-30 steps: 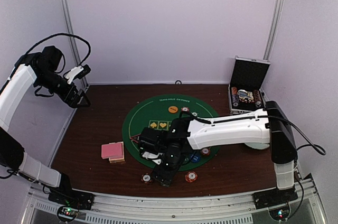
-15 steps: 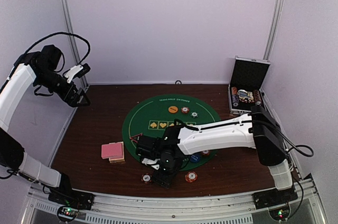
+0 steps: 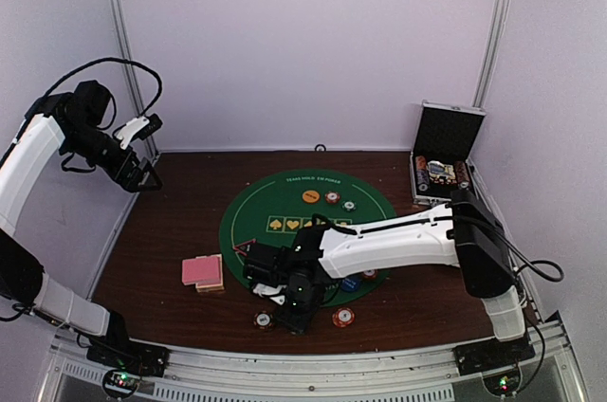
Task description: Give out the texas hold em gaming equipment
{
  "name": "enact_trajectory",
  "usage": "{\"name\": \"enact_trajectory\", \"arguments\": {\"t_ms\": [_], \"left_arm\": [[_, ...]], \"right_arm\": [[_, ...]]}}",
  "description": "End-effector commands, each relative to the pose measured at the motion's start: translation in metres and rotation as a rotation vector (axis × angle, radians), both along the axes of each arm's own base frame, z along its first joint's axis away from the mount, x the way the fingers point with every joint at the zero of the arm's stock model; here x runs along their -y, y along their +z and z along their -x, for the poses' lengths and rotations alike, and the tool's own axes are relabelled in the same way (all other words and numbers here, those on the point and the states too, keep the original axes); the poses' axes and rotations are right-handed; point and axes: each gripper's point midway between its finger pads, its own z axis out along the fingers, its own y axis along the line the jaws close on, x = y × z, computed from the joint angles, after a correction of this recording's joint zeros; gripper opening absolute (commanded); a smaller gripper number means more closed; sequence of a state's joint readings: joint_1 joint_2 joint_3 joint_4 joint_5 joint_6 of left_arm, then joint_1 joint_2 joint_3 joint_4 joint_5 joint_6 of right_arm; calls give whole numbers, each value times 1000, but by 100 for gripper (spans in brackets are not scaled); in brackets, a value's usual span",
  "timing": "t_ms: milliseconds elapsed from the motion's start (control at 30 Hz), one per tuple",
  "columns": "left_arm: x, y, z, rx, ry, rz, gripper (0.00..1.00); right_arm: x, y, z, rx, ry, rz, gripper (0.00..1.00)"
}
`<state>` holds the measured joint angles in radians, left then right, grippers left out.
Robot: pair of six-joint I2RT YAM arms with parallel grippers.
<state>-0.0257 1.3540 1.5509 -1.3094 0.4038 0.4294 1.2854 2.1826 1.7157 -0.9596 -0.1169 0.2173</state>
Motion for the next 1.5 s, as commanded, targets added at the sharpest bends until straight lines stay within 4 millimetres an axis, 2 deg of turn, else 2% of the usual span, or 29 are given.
{"name": "enact_trajectory", "arguments": {"t_ms": [0, 300, 400, 500, 667, 800, 933, 1100, 1267, 1467], "left_arm": [[-2, 11, -4, 40, -4, -7, 98], [-3, 11, -3, 41, -3, -11, 98], [-3, 11, -3, 43, -3, -13, 98], [-3, 11, -4, 43, -3, -12, 98], [-3, 11, -4, 40, -5, -9, 98], [-2, 10, -4, 39, -8, -5, 98], [-2, 10, -4, 39, -9, -8, 98], [-1, 9, -3, 34, -11, -4, 98], [-2, 9, -4, 37, -11, -4, 98], [-2, 8, -3, 36, -11, -10, 98]], "right_arm": [[0, 7, 3, 3, 0, -16, 40], [2, 18, 3, 11, -7, -32, 21], [2, 31, 1, 25, -11, -47, 17], [4, 52, -4, 55, -18, -71, 14], [15, 79, -25, 99, -73, -104, 12], [36, 90, -57, 139, -162, -100, 12], [70, 90, -96, 175, -278, -56, 12], [112, 79, -136, 209, -414, 4, 12], [134, 61, -159, 211, -489, 50, 12], [154, 38, -172, 205, -545, 99, 11]]}}
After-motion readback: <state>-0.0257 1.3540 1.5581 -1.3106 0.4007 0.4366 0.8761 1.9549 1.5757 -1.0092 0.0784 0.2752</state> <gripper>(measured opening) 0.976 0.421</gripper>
